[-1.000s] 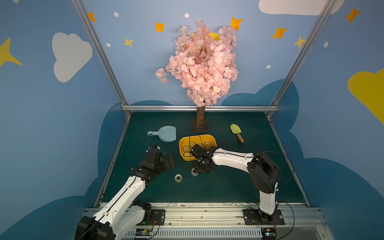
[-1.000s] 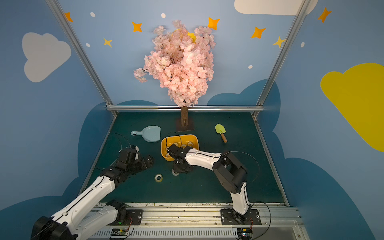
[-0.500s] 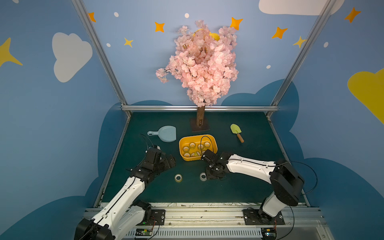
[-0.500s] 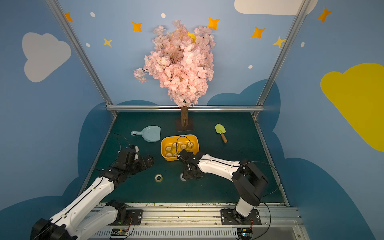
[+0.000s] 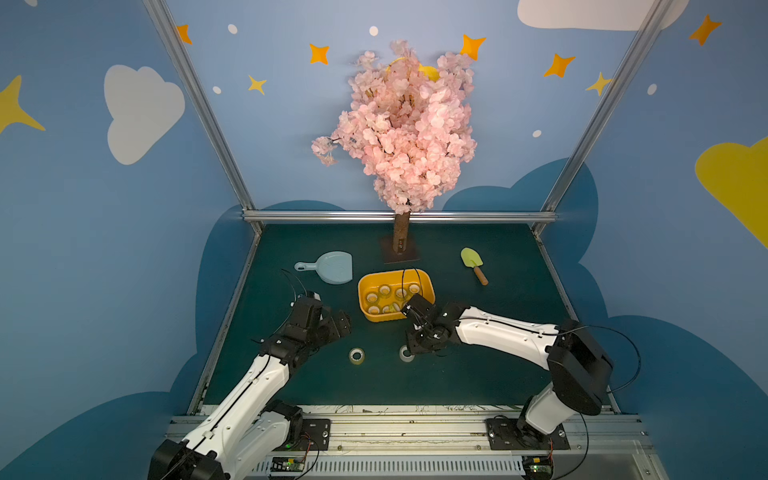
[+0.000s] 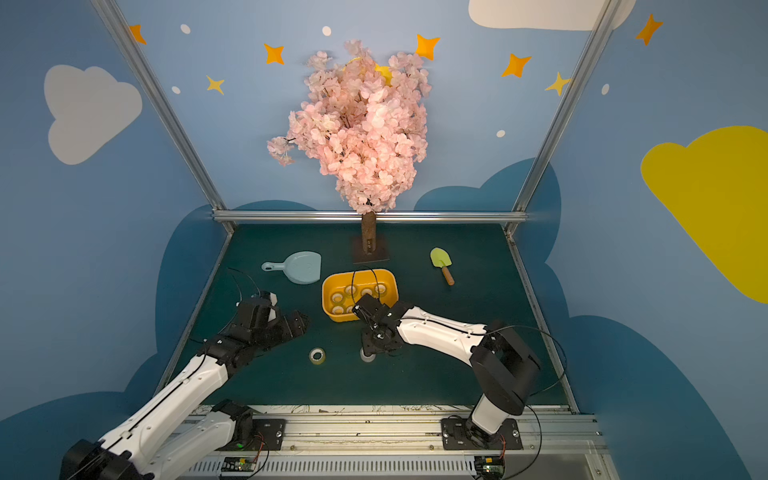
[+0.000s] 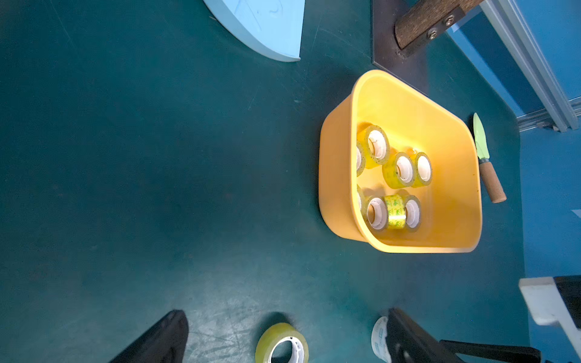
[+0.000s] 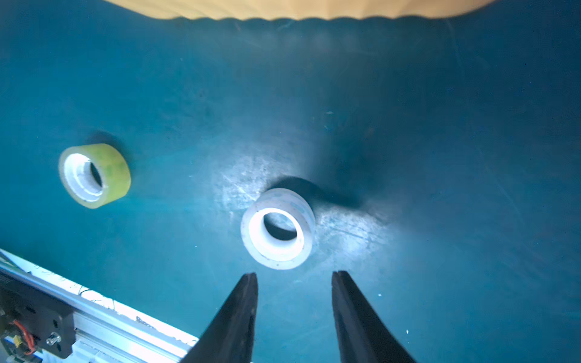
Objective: Put the transparent tape into the storage box
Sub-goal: Pick up the tape at the center of the board.
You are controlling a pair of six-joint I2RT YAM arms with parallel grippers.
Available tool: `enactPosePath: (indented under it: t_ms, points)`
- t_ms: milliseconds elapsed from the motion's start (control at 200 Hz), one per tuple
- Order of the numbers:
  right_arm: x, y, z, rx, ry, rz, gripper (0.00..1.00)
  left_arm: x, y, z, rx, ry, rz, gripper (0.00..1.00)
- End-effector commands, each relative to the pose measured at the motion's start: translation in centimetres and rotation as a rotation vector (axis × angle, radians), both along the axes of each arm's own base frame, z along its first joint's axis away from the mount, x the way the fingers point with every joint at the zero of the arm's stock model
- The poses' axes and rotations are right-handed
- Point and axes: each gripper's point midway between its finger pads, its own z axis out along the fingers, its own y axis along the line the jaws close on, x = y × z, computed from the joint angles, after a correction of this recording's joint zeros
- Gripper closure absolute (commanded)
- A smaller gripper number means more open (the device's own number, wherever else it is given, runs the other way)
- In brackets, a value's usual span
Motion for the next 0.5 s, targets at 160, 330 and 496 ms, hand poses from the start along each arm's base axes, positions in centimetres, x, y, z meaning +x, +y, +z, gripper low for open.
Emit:
enactPosePath:
  t_ms: [160,330,496]
  points:
    - [0.6,0.7,-0.7,-0.016,0.018,0.014,0.55,-0.7,0.4,-0.3,0.023,0.007,-0.015,0.0]
    - [0.1,0.3,-1.9,-0.049,0.04,0.03,0.56,-0.6,0.3,-0.3,0.022,0.005,-0.017,0.0]
    - [-0.6,-0.5,-3.1,-0.087,0.065,0.038,0.56,-0.6,0.2,-0.5,0.018,0.014,-0.018,0.0]
